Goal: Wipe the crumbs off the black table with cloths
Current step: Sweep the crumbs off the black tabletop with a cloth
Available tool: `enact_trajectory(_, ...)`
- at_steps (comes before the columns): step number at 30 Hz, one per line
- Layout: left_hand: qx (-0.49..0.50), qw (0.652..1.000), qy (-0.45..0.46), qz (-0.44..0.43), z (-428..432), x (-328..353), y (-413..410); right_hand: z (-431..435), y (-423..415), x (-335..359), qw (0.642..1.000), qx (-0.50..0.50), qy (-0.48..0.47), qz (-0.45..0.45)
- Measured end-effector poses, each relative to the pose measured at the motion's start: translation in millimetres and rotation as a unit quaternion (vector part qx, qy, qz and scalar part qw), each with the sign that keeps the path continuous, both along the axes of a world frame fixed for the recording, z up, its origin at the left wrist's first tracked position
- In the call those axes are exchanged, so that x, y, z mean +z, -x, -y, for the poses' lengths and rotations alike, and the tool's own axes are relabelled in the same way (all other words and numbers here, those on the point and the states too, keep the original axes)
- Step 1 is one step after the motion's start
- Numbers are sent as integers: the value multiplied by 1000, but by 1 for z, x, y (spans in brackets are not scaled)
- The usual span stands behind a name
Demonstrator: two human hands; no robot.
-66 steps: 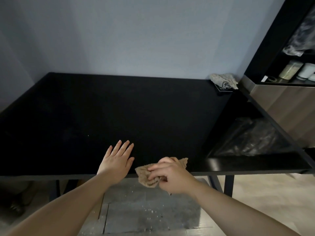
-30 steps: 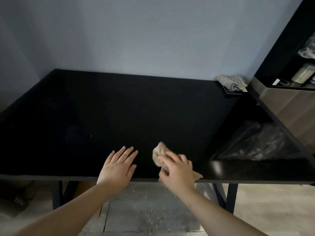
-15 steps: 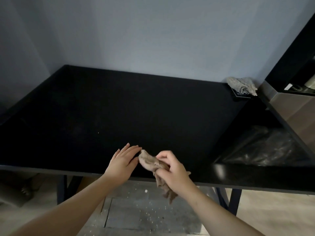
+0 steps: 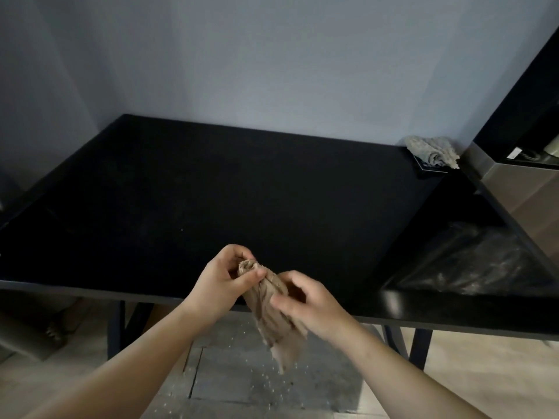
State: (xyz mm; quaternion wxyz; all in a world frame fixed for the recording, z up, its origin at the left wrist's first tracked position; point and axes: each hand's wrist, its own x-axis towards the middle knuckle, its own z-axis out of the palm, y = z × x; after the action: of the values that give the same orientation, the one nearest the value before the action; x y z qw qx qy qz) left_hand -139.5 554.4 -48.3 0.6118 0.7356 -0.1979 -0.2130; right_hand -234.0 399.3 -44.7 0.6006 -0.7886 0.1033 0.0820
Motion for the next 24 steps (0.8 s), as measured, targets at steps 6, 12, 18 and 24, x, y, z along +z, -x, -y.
enact_trajectory(6,-110,991,-72,-8,-15,9,-7,7,5,2,995,-1,88,47)
enact_trajectory(12,-148,973,-165,64,-19,-3,-1,5,10,-5,977,7,209,51)
enact_trajectory(18,-91,979,-177,32,-17,-10,-1,6,10,1,984,-36,166,60)
enact_trajectory(24,-162,942,-267,120,-9,-7,-2,10,-1,11,976,-86,171,108)
